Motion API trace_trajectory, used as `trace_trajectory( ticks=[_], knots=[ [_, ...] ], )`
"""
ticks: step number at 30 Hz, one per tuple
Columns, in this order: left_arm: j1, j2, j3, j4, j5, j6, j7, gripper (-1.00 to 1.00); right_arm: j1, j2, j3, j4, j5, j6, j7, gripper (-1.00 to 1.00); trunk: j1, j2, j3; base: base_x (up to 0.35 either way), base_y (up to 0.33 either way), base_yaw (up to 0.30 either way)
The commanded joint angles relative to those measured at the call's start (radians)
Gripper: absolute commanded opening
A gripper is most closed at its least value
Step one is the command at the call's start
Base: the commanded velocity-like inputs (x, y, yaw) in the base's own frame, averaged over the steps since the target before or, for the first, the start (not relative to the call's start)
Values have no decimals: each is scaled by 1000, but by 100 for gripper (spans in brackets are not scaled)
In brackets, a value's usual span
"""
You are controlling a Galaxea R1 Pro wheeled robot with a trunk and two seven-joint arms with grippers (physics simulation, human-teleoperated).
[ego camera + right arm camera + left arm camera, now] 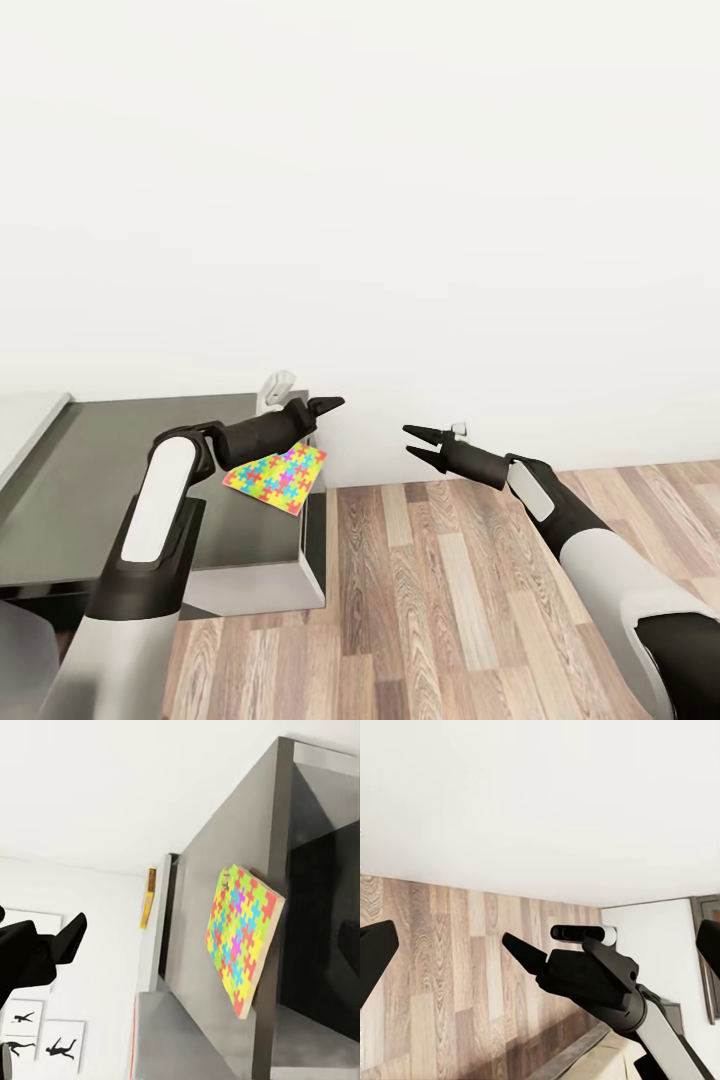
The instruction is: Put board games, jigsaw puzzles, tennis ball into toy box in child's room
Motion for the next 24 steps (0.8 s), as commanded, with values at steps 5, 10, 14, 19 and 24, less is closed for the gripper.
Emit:
trace_trajectory(
  ticks=[5, 10, 14, 19, 24],
  knots=[
    [0, 1, 1, -1, 10, 2, 11, 100, -1, -1, 6, -1, -8, 5, -1, 100, 19, -36, -17, 0, 0, 0],
    [0, 2, 3, -1, 11, 2, 11, 100, -1, 0, 7, -1, -8, 5, -1, 100, 39, -71, -32, 0, 0, 0],
    [0, 2, 2, -1, 11, 2, 10, 100, -1, 0, 7, -1, -8, 5, -1, 100, 54, -99, -45, 0, 0, 0],
    [0, -1, 0, -1, 12, 3, 8, 100, -1, 1, 8, -1, -8, 3, -1, 100, 73, -134, -61, 0, 0, 0],
    [-1, -3, 0, -1, 13, 4, 4, 100, -1, 4, 9, -1, -7, -3, 0, 100, 92, -169, -76, 0, 0, 0]
  ],
)
